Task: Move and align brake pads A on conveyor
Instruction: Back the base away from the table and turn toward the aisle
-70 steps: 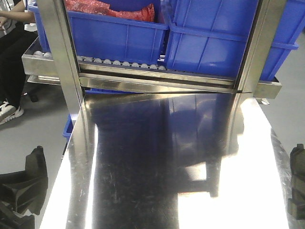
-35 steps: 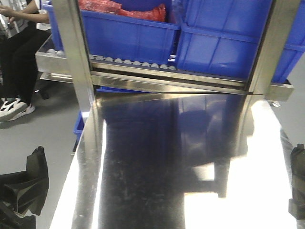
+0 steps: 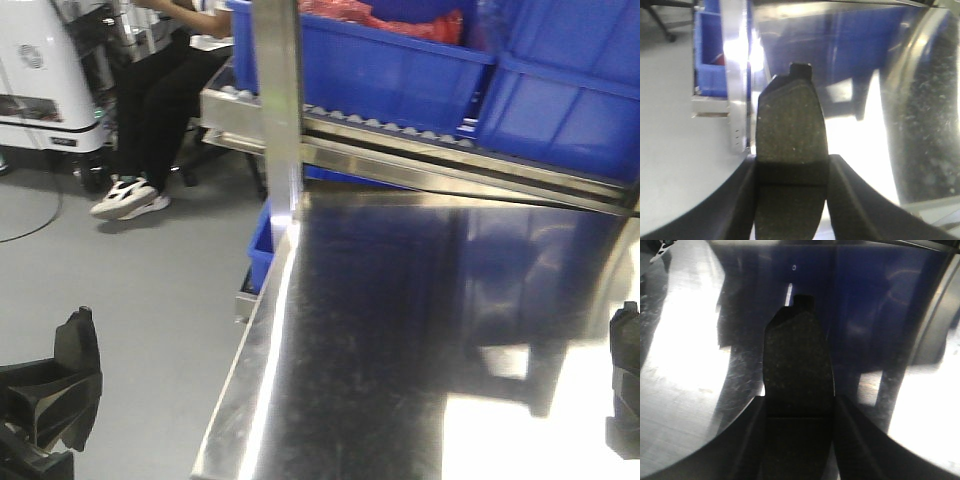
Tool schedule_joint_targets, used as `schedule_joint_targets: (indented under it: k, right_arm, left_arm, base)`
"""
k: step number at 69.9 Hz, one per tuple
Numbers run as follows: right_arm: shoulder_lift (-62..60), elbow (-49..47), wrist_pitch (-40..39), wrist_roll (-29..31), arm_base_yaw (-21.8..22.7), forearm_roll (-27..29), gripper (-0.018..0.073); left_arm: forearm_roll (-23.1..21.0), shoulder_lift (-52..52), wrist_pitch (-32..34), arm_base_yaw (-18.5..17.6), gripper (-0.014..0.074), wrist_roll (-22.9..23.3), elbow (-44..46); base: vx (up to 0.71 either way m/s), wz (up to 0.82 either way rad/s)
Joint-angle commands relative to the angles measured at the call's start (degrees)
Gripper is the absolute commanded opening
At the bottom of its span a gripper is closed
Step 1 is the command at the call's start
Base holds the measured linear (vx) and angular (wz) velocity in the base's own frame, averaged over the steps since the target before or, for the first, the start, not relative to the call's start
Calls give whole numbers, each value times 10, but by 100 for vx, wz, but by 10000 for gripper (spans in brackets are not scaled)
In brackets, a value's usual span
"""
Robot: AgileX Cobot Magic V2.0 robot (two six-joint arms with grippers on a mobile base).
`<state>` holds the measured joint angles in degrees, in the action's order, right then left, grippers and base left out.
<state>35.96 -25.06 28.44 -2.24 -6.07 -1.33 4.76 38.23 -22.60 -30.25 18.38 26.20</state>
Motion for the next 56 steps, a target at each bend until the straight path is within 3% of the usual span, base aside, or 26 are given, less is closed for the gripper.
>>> schedule_joint_targets:
  k: [1,56]
  right_arm:
    - [-1,-18,-48,6,3,-3,44]
    - [-1,-18,-43,6,3,-3,44]
  left_arm:
    - [2,-2,49,-4,138,2,17]
    - [2,-2,49,-4,138,2,17]
  base:
    - [-11,41]
    - [-10,46]
